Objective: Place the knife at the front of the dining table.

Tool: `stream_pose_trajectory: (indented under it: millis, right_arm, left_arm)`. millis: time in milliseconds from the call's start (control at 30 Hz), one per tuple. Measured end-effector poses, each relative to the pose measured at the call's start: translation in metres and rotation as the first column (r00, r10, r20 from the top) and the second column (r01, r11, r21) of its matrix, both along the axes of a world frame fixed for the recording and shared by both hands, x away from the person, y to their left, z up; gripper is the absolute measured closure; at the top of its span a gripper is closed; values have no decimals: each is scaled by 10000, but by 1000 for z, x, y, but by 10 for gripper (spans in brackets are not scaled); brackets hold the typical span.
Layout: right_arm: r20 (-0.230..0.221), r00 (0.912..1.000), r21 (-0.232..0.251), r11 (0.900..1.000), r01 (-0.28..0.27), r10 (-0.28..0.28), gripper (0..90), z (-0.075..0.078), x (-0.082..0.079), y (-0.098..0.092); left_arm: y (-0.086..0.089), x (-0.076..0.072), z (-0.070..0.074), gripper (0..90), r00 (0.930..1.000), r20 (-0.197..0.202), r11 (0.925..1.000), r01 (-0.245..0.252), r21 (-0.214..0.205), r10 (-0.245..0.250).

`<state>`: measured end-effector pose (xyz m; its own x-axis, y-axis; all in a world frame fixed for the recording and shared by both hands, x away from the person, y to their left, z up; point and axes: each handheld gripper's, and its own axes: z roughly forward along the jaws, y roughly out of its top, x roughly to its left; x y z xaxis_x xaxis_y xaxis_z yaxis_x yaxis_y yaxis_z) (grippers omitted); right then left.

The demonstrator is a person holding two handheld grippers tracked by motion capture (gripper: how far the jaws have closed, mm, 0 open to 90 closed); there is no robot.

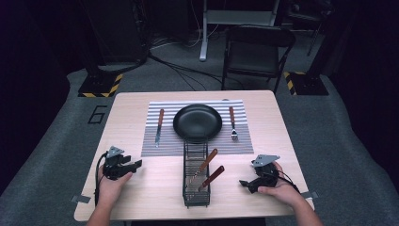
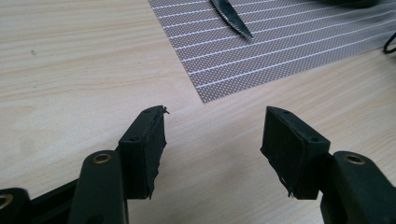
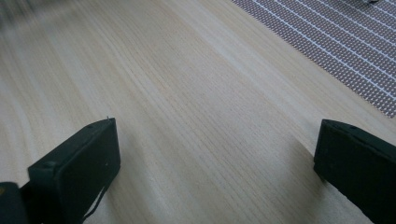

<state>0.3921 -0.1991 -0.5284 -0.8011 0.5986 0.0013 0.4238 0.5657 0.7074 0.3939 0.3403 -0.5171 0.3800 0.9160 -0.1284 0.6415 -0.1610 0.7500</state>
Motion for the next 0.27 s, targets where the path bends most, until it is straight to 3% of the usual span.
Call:
stream_pose_trajectory:
  millis: [267]
  right_arm:
    - [0,10000,2,10000,6,-6,0,0,0,0]
  left_arm:
    - [6,4,-7,370,9995,123,9983,-300,501,294]
